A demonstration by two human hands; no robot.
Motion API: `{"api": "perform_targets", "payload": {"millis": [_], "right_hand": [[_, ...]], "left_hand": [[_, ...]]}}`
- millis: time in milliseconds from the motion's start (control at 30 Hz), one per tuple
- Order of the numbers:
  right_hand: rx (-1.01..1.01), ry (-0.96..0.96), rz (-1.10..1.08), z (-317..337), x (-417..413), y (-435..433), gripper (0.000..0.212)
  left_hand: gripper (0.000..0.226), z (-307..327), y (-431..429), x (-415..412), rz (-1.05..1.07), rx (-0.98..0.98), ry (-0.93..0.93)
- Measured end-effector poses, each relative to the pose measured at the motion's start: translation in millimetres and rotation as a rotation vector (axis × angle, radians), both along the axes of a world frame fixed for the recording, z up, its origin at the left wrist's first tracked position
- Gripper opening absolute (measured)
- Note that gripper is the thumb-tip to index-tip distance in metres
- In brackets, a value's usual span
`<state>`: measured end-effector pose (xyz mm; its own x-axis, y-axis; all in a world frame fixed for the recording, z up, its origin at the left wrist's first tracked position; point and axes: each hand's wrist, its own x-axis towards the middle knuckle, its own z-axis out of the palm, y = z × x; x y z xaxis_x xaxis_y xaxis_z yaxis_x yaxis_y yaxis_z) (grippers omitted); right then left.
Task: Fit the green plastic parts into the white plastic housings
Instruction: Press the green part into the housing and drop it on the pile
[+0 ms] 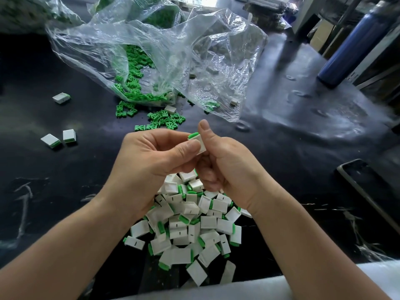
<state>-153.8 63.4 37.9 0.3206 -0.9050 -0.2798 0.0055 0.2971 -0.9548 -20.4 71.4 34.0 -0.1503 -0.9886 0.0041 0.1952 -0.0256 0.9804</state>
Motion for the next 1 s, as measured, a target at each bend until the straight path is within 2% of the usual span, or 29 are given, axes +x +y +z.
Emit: {"api": "perform_targets", "payload": {"millis": [133,233,433,567,633,700,767,933,1000], "right_hand": [[-0.042,0.045,-0.022,-0.4,2.8,3.2,0.056],[-0.026,0.075,-0.025,-2.6,3.1,4.0,0.058],[0.025,0.03,-0.063,-2.7,3.9,2.6,0.058],[0.041,0.069,-0.062,-1.5,-1.4,-0.6,0.062],[0.038,0.117,-0.062,-1.3,-2.3,-1.8,0.063],[0.044,0.157,-0.054,-1.8,-0.2,-1.5,0.062],[0.057,0.171,-0.053,-2.2,2.0,-0.8,0.061],[0.055,0.146,-0.075,-0.1,4.0,-0.5,0.057],[0.035,0.129,-0.087,-0.6,3.3,-0.4,0.059]], "left_hand": [[0.015,3.2,2.4,0.3,0.001,-0.087,-0.11],[0.018,5.4,2.8,1.6,-0.054,-0.108,-0.146],[0.024,3.0,-2.1,4.4,0.008,-0.027,-0.144],[0.016,6.3,-2.3,8.6,-0.034,0.02,-0.077],[0.008,5.0,-2.3,6.8,0.003,-0.032,-0.145],[0.021,1.2,-1.9,3.6,0.08,-0.141,-0.312],[0.022,-1.3,-1.6,1.4,0.131,-0.201,-0.427],[0.02,-4.7,0.0,0.0,0.215,-0.27,-0.516],[0.017,-2.6,0.3,0.9,0.193,-0.274,-0.481]]}}
